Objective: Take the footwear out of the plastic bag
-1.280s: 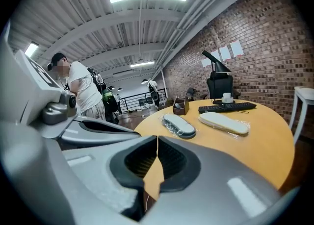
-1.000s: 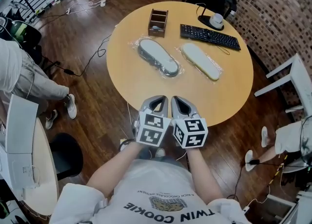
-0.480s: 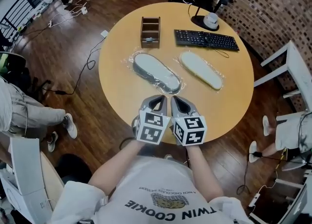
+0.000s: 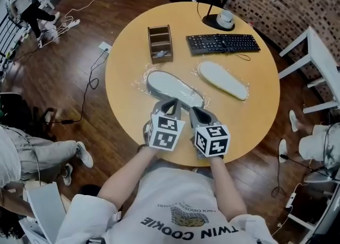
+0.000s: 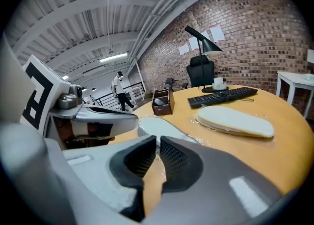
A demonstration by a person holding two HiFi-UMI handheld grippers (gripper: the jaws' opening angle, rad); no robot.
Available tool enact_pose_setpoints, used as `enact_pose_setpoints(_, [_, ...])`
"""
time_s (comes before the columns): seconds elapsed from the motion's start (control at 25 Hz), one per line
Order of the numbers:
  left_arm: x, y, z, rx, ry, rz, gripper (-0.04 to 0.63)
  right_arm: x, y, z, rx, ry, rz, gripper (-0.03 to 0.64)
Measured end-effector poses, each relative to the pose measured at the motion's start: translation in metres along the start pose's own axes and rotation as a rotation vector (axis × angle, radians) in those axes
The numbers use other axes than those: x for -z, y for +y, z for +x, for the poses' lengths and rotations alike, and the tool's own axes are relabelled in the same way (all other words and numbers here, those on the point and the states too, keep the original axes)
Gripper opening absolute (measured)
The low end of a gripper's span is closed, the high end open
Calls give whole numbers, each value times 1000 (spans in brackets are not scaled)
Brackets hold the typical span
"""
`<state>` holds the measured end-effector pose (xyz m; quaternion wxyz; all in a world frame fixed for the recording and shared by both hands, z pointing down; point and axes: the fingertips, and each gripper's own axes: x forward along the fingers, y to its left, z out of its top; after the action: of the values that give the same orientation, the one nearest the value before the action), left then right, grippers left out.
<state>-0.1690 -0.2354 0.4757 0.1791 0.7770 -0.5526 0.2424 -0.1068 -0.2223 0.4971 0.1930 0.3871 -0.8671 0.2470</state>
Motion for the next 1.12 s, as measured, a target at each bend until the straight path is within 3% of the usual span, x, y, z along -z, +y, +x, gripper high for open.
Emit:
enact_pose_setpoints(0.28, [6, 51, 24, 21, 55, 57, 6, -2, -11, 24, 46, 19, 89, 40])
enact_pose_setpoints(0.84, [42, 153, 61, -47, 167, 146, 8, 11, -33, 42, 67, 59, 212, 81])
enact_pose_setpoints(1.12, [62, 176, 63, -58, 215, 183, 8, 18, -39, 38, 89, 52, 262, 84])
